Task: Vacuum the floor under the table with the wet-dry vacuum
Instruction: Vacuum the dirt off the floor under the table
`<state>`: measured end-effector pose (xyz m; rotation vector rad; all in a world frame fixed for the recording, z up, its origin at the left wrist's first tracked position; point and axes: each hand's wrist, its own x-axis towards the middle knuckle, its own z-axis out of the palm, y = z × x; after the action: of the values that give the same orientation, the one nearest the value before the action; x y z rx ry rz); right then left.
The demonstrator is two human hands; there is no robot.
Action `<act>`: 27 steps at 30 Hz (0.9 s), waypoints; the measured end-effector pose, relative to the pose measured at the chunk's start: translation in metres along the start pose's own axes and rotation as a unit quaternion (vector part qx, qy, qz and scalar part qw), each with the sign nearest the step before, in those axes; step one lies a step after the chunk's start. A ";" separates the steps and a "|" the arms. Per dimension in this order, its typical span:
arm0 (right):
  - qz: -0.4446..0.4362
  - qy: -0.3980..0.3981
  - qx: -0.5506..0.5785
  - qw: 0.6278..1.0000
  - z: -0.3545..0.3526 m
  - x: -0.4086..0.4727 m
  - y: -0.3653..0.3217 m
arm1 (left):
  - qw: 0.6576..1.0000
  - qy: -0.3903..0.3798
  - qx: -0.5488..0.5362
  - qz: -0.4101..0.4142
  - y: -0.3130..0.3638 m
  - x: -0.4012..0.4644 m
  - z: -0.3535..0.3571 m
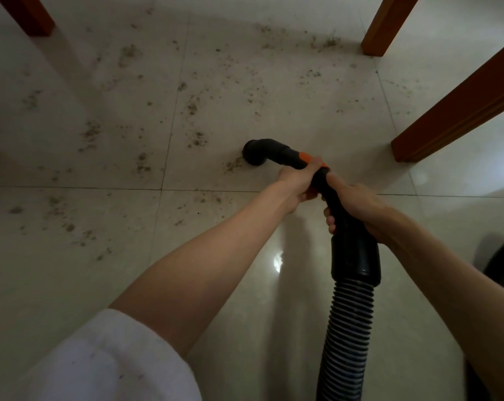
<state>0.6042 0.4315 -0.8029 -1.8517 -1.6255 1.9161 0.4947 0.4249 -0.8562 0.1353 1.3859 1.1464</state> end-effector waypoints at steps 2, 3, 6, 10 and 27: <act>0.004 -0.005 0.002 1.000 0.001 -0.001 0.001 | 1.000 0.007 0.000 -0.001 -0.003 -0.002 -0.001; 0.006 -0.008 0.004 1.000 0.002 -0.001 0.002 | 1.000 0.009 0.000 0.000 -0.003 -0.004 -0.002; 0.010 -0.013 0.005 1.000 0.002 -0.005 0.004 | 1.000 0.012 0.007 0.002 -0.006 -0.008 -0.002; 0.015 -0.012 -0.001 1.000 0.003 -0.012 0.007 | 1.000 0.010 0.012 0.001 -0.008 -0.016 -0.002; -0.004 -0.014 -0.031 0.999 0.015 -0.037 0.020 | 0.999 -0.031 -0.036 -0.017 -0.025 -0.036 -0.018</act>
<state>0.6163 0.3893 -0.7929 -1.8472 -1.7174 1.9176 0.5023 0.3784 -0.8530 0.0948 1.2862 1.1522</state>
